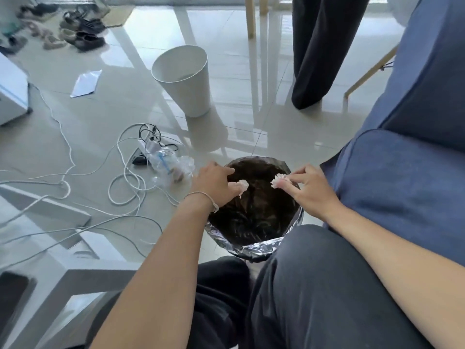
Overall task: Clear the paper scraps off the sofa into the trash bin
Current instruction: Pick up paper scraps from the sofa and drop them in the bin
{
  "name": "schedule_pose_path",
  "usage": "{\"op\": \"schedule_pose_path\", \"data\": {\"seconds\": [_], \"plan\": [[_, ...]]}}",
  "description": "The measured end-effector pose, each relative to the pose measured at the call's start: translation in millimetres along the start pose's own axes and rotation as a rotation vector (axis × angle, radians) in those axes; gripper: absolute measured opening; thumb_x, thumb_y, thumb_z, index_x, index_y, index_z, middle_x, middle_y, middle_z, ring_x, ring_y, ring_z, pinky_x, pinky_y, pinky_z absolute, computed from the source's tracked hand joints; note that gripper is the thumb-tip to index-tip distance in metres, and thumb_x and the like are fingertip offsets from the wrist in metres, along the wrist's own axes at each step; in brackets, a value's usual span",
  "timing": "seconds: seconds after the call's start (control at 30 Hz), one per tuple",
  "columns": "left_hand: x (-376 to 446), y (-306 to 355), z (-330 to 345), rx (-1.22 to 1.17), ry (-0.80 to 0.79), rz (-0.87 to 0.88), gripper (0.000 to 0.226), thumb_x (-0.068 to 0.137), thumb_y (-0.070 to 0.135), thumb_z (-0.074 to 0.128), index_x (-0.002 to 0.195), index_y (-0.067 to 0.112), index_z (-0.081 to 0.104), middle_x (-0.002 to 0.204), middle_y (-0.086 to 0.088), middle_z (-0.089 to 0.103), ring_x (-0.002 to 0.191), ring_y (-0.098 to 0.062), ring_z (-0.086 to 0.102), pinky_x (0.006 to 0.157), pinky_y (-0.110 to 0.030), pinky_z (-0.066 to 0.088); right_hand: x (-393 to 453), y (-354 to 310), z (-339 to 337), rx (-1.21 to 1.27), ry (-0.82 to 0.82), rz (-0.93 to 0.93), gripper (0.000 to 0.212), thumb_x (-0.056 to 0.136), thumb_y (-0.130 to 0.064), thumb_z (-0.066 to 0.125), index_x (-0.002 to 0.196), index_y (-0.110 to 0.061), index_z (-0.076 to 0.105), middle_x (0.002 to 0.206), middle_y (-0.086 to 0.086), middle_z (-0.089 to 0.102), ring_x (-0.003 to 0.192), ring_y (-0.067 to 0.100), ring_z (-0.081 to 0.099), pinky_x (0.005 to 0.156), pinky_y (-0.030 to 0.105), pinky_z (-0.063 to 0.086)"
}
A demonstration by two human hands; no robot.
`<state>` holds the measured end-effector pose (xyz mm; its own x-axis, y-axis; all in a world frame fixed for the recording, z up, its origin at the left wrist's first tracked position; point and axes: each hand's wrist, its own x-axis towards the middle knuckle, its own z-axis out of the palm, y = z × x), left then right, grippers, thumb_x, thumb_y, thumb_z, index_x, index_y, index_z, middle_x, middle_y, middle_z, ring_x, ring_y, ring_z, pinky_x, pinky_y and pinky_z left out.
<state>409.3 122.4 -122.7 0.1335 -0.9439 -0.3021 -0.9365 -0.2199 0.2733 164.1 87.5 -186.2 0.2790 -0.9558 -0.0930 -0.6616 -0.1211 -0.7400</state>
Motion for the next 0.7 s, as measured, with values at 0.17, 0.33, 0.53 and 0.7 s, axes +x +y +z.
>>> {"op": "schedule_pose_path", "data": {"seconds": [0.17, 0.33, 0.53, 0.7], "plan": [[3.1, -1.8, -1.8, -0.011, 0.015, 0.018, 0.064, 0.078, 0.054, 0.063, 0.137, 0.032, 0.054, 0.128, -0.01, 0.05, 0.119, -0.034, 0.052, 0.105, -0.047, 0.042, 3.3, 0.2, 2.2, -0.066, -0.035, 0.016, 0.041, 0.091, -0.056, 0.062, 0.12, -0.03, 0.075, 0.108, -0.003, 0.055, 0.115, 0.016, 0.044, 0.096, 0.028, 0.033], [-1.2, -6.4, 1.0, 0.009, -0.011, 0.001, 0.065, 0.08, 0.054, 0.063, 0.14, 0.034, 0.051, 0.131, -0.011, 0.047, 0.122, -0.035, 0.049, 0.107, -0.046, 0.039, 3.0, -2.3, 5.1, -0.103, -0.096, 0.037, 0.043, 0.094, -0.053, 0.06, 0.128, -0.029, 0.07, 0.115, -0.002, 0.054, 0.118, 0.017, 0.045, 0.097, 0.029, 0.034], [-1.2, -6.0, 2.4, -0.043, 0.001, 0.03, 0.057, 0.083, 0.047, 0.058, 0.137, 0.031, 0.054, 0.128, -0.01, 0.049, 0.121, -0.032, 0.051, 0.107, -0.045, 0.042, -2.3, -8.1, -0.7, -0.13, -0.16, 0.048, 0.06, 0.094, -0.052, 0.06, 0.148, -0.027, 0.051, 0.134, 0.002, 0.052, 0.131, 0.023, 0.041, 0.113, 0.038, 0.034], [-18.7, 30.9, -11.6, -0.267, 0.228, 0.132, 0.041, 0.088, 0.039, 0.066, 0.127, 0.027, 0.063, 0.119, 0.002, 0.054, 0.115, -0.02, 0.056, 0.102, -0.029, 0.04, -28.7, -29.0, -53.3, 0.109, 0.123, -0.133, 0.037, 0.095, -0.035, 0.067, 0.131, -0.025, 0.067, 0.122, -0.005, 0.055, 0.123, 0.013, 0.048, 0.109, 0.026, 0.038]]}}
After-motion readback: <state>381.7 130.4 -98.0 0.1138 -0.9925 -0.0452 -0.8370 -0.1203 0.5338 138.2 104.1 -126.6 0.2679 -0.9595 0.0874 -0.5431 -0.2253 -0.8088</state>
